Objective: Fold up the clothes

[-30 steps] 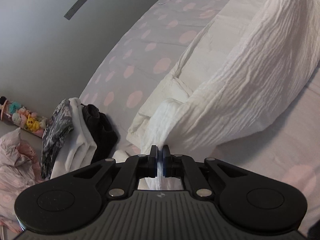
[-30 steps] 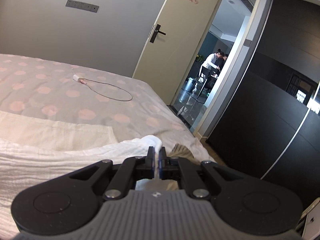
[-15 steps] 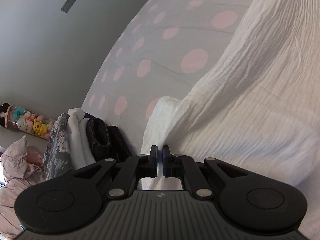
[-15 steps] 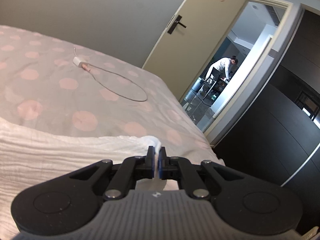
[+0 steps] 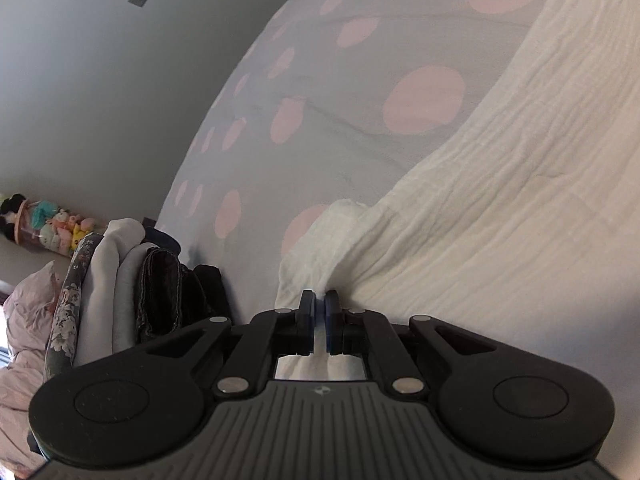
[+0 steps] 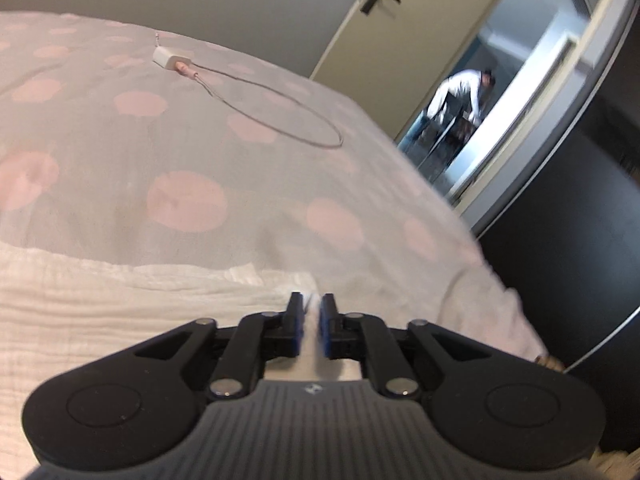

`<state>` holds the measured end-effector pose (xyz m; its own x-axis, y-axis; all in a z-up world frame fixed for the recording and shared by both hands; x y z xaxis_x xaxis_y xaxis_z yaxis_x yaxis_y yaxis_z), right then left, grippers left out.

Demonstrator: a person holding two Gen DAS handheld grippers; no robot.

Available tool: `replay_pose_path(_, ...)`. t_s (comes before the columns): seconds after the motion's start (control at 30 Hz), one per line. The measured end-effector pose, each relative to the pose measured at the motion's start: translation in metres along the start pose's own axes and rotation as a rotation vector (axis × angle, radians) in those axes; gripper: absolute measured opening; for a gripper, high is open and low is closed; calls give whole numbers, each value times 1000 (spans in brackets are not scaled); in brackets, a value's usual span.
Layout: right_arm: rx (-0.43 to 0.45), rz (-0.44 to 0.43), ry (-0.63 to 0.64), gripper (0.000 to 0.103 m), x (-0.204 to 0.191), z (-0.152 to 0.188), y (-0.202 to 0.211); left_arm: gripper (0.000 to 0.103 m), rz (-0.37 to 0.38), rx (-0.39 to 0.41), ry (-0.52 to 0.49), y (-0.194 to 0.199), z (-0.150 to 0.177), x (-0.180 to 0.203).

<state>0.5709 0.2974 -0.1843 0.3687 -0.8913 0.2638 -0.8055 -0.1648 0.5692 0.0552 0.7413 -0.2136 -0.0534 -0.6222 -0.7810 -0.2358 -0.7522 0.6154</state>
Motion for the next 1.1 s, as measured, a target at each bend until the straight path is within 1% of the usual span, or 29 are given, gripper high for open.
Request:
replay_pose_path(0.03, -8, -7, -27, 24, 4, -1, 2, 10, -8, 3, 8, 2, 0, 0)
replay_pose_path(0.07, -15, -14, -55, 36, 8, -3, 3, 13, -17, 6, 17, 5, 0, 0)
replay_pose_path(0.1, -21, -21, -81, 40, 12, -4, 5, 17, -25, 9, 25, 7, 0, 1)
replay_pose_path(0.13, -20, -29, -106, 44, 19, -7, 10, 18, -29, 11, 45, 11, 2, 0)
replay_pose_path(0.2, -18, -45, -156, 46, 31, -13, 19, 24, -36, 19, 104, 23, 4, -4)
replay_pose_path(0.27, -17, -50, -200, 46, 47, -15, 32, 30, -60, 27, 151, 37, 8, -8)
replay_pose_path(0.33, -27, -62, -248, 45, 63, -14, 44, 32, -91, 35, 213, 54, 12, -12)
replay_pose_path(0.4, -43, -96, -298, 43, 76, -7, 57, 32, -116, 41, 276, 71, 16, -15)
replay_pose_path(0.47, -73, -124, -336, 36, 83, 3, 63, 32, -156, 38, 354, 88, 22, -19)
replay_pose_path(0.53, -103, -153, -374, 31, 84, 15, 66, 32, -150, 15, 438, 102, 27, -14)
replay_pose_path(0.63, -148, -195, -424, 31, 81, 33, 65, 32, -129, -12, 542, 120, 33, 4)
replay_pose_path(0.73, -215, -208, -495, 32, 74, 53, 50, 32, -121, -26, 603, 138, 36, 27)
replay_pose_path(0.8, -250, -207, -528, 32, 71, 63, 38, 32, -113, -35, 632, 146, 41, 42)
replay_pose_path(0.87, -265, -208, -550, 32, 68, 68, 31, 32, -99, -45, 632, 148, 43, 55)
replay_pose_path(0.9, -268, -211, -560, 32, 68, 70, 29, 32, -90, -55, 613, 149, 43, 60)
replay_pose_path(0.97, -252, -236, -562, 6, 64, 69, 31, 32, -90, -63, 604, 151, 42, 65)
replay_pose_path(1.03, -205, -226, -501, 6, 61, 59, 42, 32, -91, -71, 596, 153, 41, 69)
replay_pose_path(1.1, -169, -185, -450, 5, 66, 48, 53, 32, -89, -65, 597, 154, 39, 71)
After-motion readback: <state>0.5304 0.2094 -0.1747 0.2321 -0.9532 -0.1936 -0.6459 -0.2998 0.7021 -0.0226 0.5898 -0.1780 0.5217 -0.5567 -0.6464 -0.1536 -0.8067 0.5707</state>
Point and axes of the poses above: each gripper's, at about its wrist camera, not at the fingertips, and y roughly against the way its jaws point, x to its right, z to its underside, the point moved 9 cm from there along -y, roughly the way its jaws point, and after that the axes turned 13 degrees about -y, right-handed, at the moved point
